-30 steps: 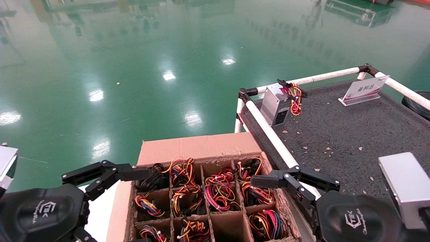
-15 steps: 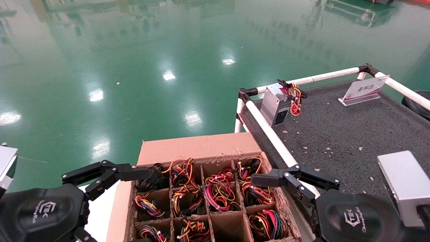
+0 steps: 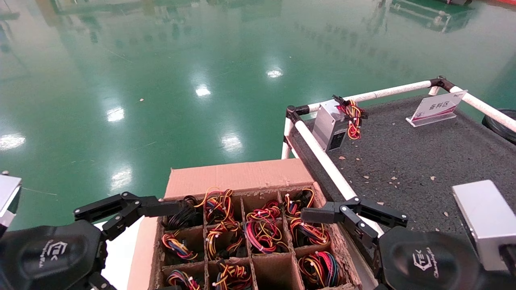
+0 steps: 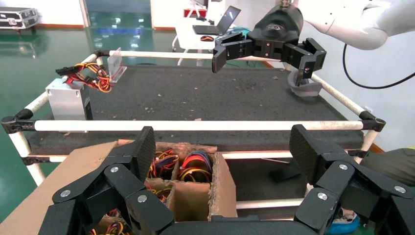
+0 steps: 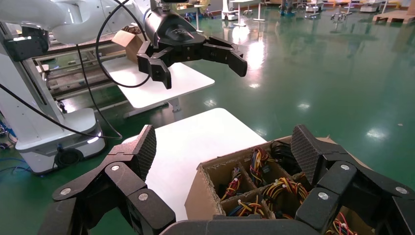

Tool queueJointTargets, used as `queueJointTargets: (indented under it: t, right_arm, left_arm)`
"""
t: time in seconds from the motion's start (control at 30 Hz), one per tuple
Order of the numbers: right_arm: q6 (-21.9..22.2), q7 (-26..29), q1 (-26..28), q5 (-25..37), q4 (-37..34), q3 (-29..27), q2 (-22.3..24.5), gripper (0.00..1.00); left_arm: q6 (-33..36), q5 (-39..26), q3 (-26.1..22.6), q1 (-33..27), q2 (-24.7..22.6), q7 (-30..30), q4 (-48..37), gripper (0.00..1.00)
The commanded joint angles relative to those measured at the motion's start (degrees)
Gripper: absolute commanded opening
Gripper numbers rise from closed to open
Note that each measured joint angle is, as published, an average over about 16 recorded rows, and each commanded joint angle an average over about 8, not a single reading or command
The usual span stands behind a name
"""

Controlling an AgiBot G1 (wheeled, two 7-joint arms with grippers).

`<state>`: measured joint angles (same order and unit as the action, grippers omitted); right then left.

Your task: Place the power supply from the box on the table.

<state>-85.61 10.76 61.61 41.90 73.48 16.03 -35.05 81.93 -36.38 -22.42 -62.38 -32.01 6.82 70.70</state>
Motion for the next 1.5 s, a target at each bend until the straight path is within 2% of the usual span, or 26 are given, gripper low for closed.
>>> queueJointTargets:
  t: [0.03, 1.5]
  right_arm:
    - [0.0, 0.0, 0.0, 0.0, 0.0, 0.0, 0.0, 1.00]
    - [0.0, 0.0, 0.0, 0.0, 0.0, 0.0, 0.0, 1.00]
  left_arm:
    - [0.0, 0.0, 0.0, 0.0, 0.0, 0.0, 0.0, 1.00]
    - [0.0, 0.0, 0.0, 0.0, 0.0, 0.0, 0.0, 1.00]
